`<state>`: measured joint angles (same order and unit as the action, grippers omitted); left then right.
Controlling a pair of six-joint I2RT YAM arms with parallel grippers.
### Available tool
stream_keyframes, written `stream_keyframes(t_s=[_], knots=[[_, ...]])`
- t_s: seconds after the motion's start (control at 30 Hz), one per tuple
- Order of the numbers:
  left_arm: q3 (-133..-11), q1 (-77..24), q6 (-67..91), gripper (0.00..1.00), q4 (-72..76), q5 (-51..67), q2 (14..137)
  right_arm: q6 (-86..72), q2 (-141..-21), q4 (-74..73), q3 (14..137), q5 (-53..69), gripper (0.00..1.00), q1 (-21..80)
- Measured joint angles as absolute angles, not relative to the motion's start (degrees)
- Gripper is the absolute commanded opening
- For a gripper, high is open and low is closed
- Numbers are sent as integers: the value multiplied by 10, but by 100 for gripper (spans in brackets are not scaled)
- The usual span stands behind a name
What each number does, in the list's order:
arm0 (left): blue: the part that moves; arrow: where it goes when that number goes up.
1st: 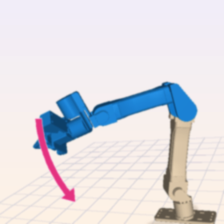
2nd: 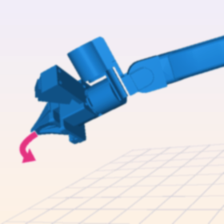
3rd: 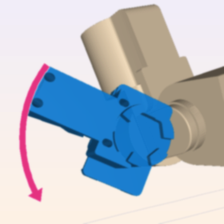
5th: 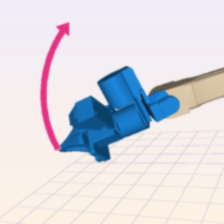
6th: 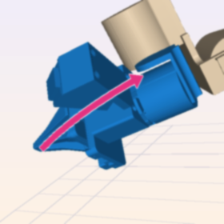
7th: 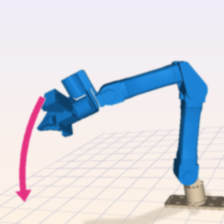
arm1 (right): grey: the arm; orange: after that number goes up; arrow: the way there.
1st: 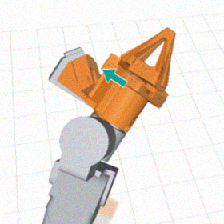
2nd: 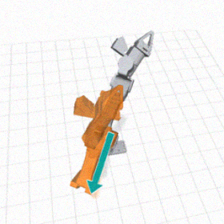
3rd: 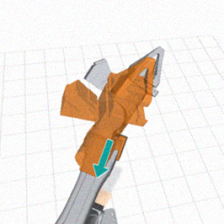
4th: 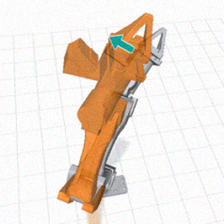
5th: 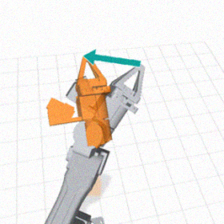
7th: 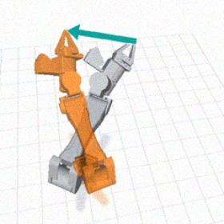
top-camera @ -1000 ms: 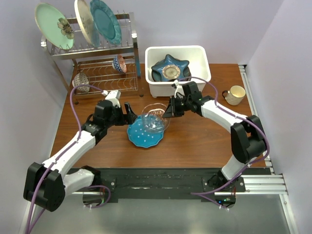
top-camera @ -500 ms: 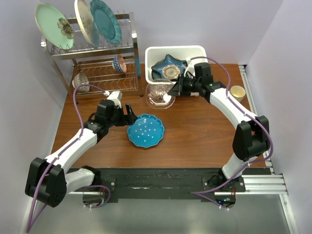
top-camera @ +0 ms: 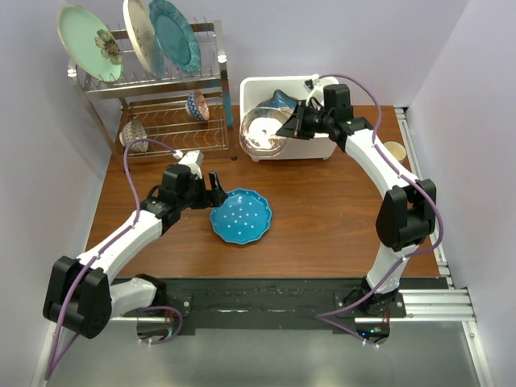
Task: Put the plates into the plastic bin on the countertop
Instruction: Place the plate in the plastic bin.
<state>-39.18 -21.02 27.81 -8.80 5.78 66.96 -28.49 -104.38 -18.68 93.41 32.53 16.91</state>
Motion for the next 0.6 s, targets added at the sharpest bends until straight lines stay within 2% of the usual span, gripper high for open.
stream_keyframes(t_s=[0.6], knots=[[-392,-210,278,88,-88,58,677,-360,-1141,-140,1015,325,0,123]])
